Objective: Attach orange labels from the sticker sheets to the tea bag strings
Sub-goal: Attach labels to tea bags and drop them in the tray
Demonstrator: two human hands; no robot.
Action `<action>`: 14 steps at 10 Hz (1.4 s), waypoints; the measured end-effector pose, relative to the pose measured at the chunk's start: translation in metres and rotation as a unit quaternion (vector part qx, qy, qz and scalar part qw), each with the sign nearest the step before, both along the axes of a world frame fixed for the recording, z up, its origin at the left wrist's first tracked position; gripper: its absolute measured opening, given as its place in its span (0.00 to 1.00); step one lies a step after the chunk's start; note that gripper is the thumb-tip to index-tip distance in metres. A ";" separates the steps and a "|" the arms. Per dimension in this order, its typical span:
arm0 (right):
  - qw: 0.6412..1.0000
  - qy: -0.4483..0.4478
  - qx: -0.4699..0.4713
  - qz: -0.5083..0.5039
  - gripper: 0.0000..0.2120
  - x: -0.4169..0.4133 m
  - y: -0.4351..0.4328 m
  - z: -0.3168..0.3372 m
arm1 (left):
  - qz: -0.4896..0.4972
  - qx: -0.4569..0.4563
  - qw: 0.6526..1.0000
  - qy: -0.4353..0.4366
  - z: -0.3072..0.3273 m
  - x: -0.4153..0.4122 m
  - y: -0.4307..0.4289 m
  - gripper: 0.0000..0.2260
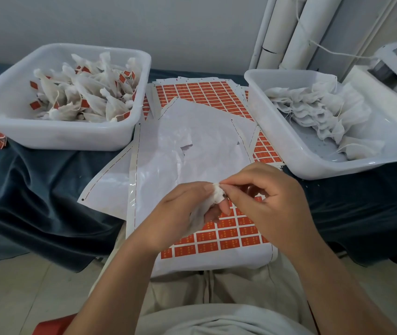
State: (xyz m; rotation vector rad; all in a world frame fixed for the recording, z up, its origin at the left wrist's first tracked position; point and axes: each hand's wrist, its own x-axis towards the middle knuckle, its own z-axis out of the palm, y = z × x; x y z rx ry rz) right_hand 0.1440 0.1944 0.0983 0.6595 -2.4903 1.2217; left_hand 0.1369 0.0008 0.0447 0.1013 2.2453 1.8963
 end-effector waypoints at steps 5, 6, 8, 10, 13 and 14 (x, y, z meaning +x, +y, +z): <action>0.983 0.112 0.141 0.038 0.11 -0.004 0.009 0.002 | -0.030 -0.263 0.964 -0.029 0.031 -0.003 0.005 0.14; 0.983 0.120 0.139 0.026 0.11 -0.002 0.005 0.000 | -0.005 -0.249 0.968 0.002 0.030 -0.002 0.008 0.18; 0.996 -0.074 -0.008 0.043 0.06 0.001 -0.001 0.002 | 0.021 0.096 0.993 -0.068 0.016 0.004 0.001 0.09; 0.941 -0.300 -0.120 0.099 0.08 -0.003 0.005 -0.001 | 0.005 0.134 0.989 -0.060 0.023 0.004 0.007 0.11; 0.863 -0.385 -0.258 0.203 0.17 -0.009 0.013 -0.006 | -0.137 0.294 0.936 -0.135 0.041 0.018 0.016 0.21; 0.902 -0.345 -0.196 0.170 0.21 -0.006 0.017 0.003 | -0.140 0.301 0.933 -0.141 0.041 0.018 0.016 0.18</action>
